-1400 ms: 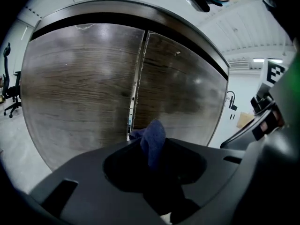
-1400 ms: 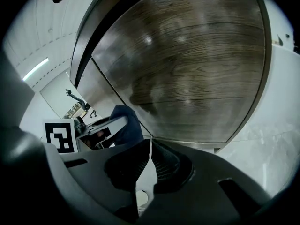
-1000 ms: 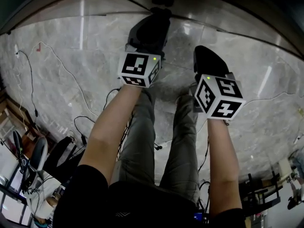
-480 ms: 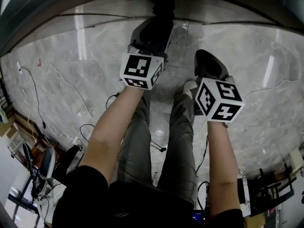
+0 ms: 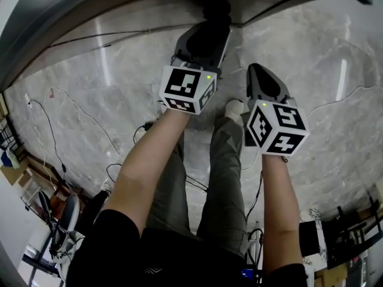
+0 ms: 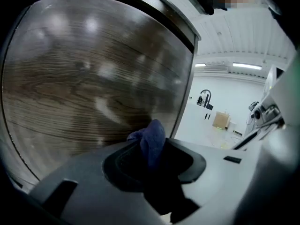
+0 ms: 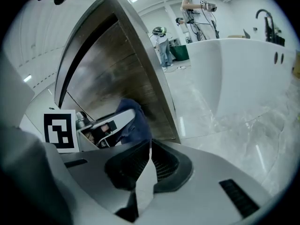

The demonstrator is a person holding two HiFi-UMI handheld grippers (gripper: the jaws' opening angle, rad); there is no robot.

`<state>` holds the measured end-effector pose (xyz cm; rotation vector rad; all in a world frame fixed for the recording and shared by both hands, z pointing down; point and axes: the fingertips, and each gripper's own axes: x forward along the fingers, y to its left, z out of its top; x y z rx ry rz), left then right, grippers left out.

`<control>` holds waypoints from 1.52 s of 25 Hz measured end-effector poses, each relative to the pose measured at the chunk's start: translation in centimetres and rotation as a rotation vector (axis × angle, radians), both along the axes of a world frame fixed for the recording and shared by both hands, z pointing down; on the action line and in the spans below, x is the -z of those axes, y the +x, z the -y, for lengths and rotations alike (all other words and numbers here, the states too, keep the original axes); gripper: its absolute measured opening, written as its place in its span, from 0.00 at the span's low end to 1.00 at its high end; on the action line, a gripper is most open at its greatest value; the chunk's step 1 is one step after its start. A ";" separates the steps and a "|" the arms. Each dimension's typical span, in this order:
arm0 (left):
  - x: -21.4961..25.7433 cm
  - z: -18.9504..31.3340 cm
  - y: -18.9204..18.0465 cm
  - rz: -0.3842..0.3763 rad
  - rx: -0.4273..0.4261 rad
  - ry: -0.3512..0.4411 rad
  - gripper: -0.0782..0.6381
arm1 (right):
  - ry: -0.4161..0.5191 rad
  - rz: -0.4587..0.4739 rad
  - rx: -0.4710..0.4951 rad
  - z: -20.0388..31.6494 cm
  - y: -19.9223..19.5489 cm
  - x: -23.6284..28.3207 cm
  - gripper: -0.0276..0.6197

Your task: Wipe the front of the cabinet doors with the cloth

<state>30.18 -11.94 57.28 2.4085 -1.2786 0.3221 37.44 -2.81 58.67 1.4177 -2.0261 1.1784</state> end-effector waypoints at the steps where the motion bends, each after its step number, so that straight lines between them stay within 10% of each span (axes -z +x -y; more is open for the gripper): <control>1: 0.0 0.0 0.7 -0.004 -0.001 -0.002 0.29 | -0.002 0.000 -0.005 -0.1 0.5 -0.1 0.10; 13: 0.7 -1.6 3.5 -0.021 -0.065 -0.012 0.29 | -0.001 0.003 -0.035 -0.7 2.5 0.2 0.10; 38: 11.4 -8.9 -14.0 -0.076 0.038 -0.039 0.29 | 0.041 0.023 -0.015 -2.7 -10.3 9.3 0.10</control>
